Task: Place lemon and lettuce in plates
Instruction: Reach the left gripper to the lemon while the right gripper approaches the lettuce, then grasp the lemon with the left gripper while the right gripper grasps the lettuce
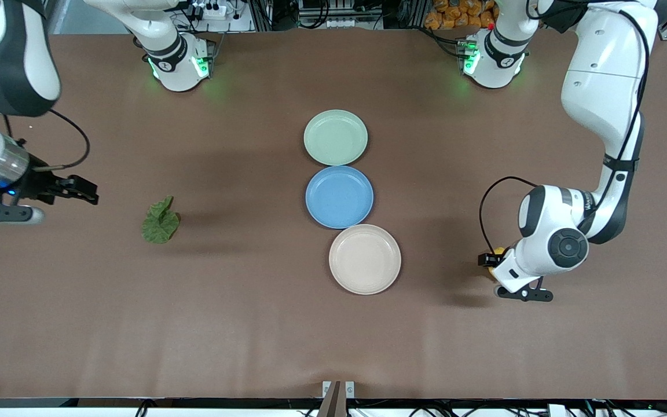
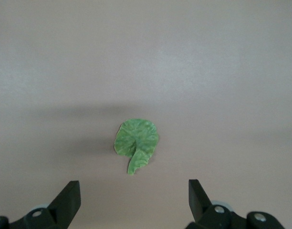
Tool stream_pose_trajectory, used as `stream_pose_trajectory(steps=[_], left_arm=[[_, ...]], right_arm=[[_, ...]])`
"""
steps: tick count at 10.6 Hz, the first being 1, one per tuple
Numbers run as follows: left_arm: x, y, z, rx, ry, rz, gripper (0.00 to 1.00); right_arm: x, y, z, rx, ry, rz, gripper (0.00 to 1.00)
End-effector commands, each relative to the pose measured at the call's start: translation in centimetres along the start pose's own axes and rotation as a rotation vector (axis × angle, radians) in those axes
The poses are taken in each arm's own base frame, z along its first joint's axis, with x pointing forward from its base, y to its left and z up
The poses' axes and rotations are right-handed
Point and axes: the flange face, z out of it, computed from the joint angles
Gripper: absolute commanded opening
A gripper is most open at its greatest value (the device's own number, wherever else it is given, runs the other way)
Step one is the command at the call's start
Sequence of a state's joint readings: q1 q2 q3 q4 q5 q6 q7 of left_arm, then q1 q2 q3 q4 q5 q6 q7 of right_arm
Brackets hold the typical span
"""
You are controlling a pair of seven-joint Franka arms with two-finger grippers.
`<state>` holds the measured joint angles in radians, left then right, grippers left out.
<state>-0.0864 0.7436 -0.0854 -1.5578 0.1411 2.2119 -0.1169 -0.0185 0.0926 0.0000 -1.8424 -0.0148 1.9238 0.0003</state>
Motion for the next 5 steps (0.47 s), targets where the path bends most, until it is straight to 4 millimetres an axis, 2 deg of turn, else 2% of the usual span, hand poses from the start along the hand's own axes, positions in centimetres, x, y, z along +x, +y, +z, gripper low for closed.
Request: stream_pose_trajectory(steps=[1,2,3,4,5], left_arm=[[0.1,-0.5,1.2,0.017,0.019,0.022,0.23],[0.5,0.1,0.8,0.020,0.030,0.027,0.00],[0.6,0.9,-0.4,0.020,0.043,0.026,0.00],[0.7,1.2,-2.5,0.022,0.067,0.033,0.00],[0.6,2.9,-5.0,0.013,0.095,0.047,0.00]], right_arm=[[-1.7,-0.2,5.6,0.012,0.033,-0.007,1.00],[-2.1,-0.4,7.1,0.012,0.056,-0.006,1.00],[-2.3,-0.5,8.1,0.012,0.062,-0.004,1.00],[-2.7,-0.8,9.0,0.013,0.071,-0.010,1.00],[-3.2,-1.0,10.6,0.013,0.091,-0.013,1.00]])
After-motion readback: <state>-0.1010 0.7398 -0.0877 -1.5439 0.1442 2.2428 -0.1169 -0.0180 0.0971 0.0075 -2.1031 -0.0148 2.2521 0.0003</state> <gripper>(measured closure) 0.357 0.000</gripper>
